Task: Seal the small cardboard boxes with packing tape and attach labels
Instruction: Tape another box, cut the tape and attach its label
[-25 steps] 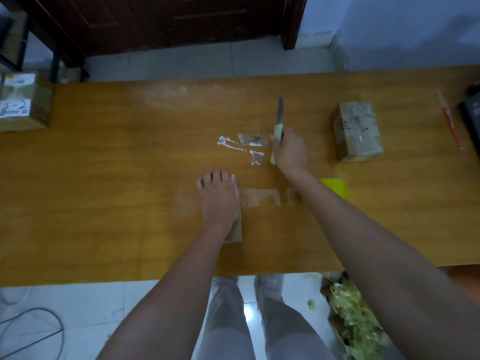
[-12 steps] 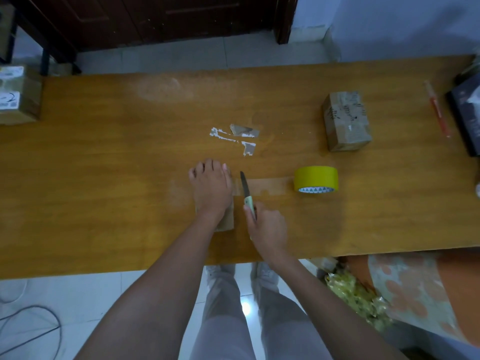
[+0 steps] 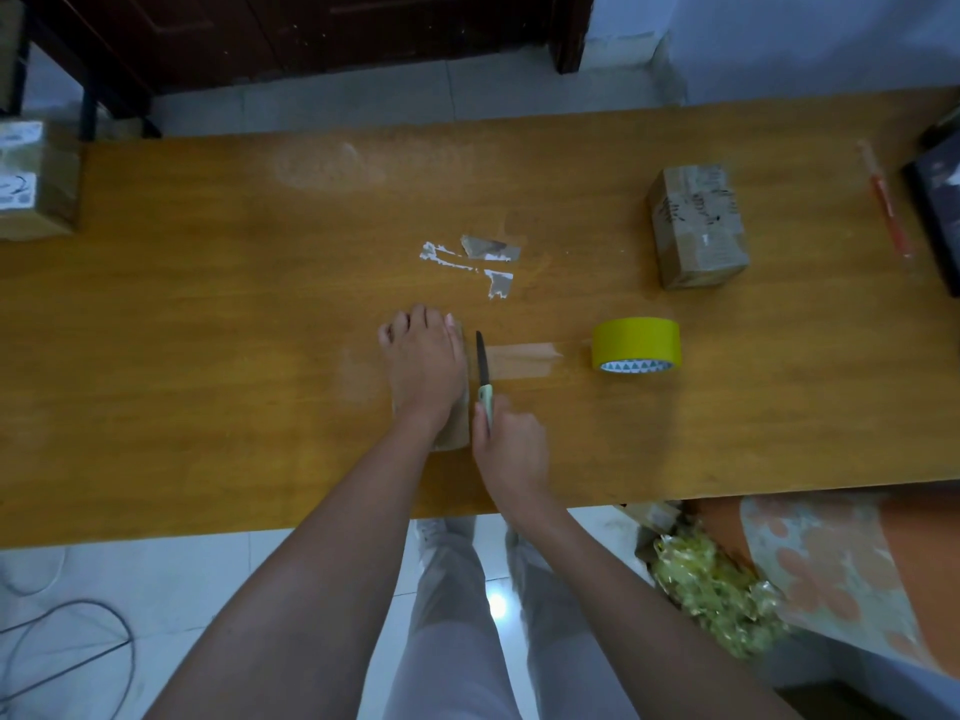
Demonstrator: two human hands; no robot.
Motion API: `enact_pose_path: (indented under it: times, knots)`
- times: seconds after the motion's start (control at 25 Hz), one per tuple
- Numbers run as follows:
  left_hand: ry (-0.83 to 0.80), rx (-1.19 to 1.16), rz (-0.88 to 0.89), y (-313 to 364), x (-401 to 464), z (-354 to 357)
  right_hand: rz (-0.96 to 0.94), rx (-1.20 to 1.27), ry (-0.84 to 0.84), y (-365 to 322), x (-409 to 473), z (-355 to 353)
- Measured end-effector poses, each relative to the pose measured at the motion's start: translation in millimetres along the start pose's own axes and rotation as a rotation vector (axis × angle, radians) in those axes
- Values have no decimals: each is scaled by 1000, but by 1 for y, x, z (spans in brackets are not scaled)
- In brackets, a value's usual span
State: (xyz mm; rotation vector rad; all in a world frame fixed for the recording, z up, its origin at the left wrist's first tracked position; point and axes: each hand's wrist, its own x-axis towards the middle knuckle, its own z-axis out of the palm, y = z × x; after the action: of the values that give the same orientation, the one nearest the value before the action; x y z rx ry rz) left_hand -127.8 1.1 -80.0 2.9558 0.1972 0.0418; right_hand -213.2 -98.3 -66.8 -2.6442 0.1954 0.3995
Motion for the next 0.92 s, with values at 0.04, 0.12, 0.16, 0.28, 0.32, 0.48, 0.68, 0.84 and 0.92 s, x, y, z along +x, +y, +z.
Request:
enact_pose_path:
  times: [0.04, 0.12, 0.16, 0.28, 0.32, 0.48, 0.68, 0.84, 0.92]
  knots:
    - [2, -2, 1, 0, 0, 0, 3, 1, 0, -1, 1, 0]
    - [11, -6, 4, -1, 0, 1, 9, -7, 5, -1, 0, 2]
    - [14, -4, 4, -1, 0, 1, 11, -13, 9, -2, -2, 2]
    - [4, 1, 4, -1, 0, 0, 15, -25, 24, -3, 1, 3]
    - [3, 1, 0, -1, 0, 1, 27, -22, 28, -3, 4, 4]
    - [1, -9, -6, -1, 0, 1, 51, -25, -35, 4, -8, 15]
    - [-12, -17, -4, -3, 1, 1, 44, 71, 36, 1, -11, 4]
    - [-14, -32, -5, -3, 2, 1, 46, 210, 216, -3, 10, -24]
    - [-12, -21, -9, -2, 1, 1, 52, 196, 221, -4, 29, -35]
